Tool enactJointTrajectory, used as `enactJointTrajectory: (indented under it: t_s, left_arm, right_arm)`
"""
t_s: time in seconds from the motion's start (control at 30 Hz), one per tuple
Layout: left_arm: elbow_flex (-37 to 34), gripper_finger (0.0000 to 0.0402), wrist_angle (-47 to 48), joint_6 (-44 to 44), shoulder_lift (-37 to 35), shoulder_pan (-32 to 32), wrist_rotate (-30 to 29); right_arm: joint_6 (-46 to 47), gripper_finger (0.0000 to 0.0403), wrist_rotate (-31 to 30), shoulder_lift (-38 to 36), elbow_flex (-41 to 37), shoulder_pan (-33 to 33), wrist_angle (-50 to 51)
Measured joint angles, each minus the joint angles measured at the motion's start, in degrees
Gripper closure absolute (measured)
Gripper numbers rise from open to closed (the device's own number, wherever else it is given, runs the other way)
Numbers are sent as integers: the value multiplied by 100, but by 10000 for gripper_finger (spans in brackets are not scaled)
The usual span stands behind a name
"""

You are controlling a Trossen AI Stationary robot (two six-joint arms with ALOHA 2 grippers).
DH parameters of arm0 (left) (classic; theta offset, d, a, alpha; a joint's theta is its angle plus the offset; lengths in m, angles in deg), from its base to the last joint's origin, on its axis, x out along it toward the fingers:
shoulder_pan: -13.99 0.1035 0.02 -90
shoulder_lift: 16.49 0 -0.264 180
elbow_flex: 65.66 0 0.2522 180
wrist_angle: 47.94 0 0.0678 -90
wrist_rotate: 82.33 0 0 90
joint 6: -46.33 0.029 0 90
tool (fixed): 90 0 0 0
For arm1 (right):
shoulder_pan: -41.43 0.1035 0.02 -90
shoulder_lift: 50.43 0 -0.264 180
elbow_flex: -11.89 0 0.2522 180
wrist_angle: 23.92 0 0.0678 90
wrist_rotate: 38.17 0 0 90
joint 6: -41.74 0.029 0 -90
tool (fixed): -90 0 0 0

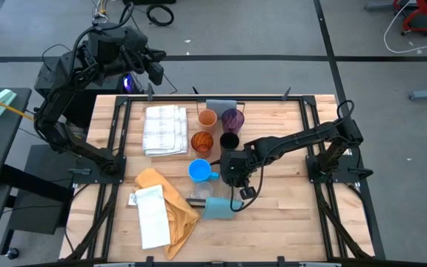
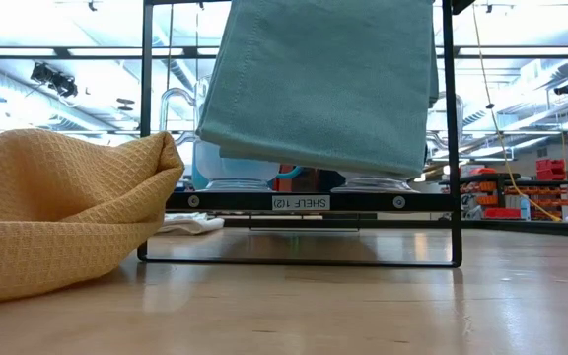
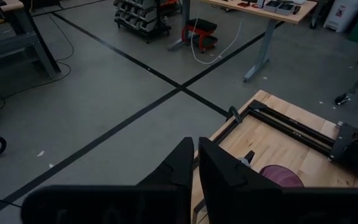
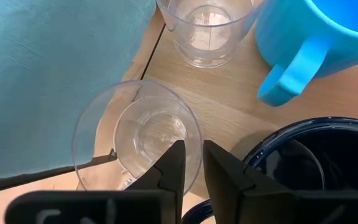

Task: Stack small to large cups/mugs on shelf
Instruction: Put the transparent mug on the shelf, then return to Home Position

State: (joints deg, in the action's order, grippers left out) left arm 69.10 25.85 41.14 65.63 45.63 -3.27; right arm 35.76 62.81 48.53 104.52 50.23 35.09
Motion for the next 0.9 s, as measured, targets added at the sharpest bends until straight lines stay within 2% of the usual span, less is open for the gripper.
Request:
enactJointTrajectory:
  t_s: [0.33, 0.57, 0.9]
  left_arm:
    - [-1, 375, 7, 2, -1, 1, -2]
    - [-1, 366, 9, -10, 1, 1, -1]
    - [-1, 376, 9, -13, -1, 1, 0]
  right_arm:
    - [18, 331, 136, -103, 0, 5, -8]
    - [-20, 312, -5, -105, 0, 7, -26]
    - [-107, 310, -44, -105, 0, -4, 7]
